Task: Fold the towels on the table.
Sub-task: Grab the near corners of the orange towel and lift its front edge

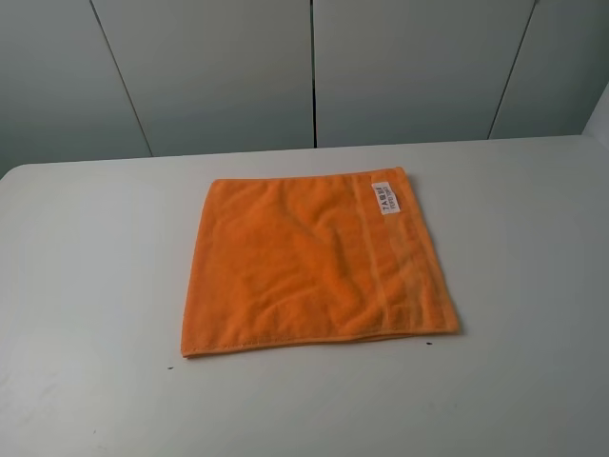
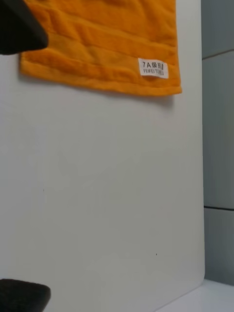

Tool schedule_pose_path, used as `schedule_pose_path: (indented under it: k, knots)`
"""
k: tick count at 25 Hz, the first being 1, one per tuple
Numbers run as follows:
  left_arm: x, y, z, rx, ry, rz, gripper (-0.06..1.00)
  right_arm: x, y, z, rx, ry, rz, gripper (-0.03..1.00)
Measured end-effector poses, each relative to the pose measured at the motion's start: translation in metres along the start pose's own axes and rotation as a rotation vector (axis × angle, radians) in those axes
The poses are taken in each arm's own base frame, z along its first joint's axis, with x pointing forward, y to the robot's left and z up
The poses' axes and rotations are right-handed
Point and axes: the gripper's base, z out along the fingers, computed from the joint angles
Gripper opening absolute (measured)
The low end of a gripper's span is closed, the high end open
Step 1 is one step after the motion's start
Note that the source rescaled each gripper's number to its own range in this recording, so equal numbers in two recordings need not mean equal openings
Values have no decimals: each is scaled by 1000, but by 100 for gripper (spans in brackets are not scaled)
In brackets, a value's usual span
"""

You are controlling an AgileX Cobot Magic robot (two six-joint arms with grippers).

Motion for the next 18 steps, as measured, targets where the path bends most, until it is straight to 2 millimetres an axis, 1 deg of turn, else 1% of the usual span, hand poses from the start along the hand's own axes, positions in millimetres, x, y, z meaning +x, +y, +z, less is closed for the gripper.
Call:
schedule_pose_path:
  k: [18]
  knots:
    - [0, 0, 0, 0, 0, 0, 99, 0, 0, 0, -16, 0, -9, 100]
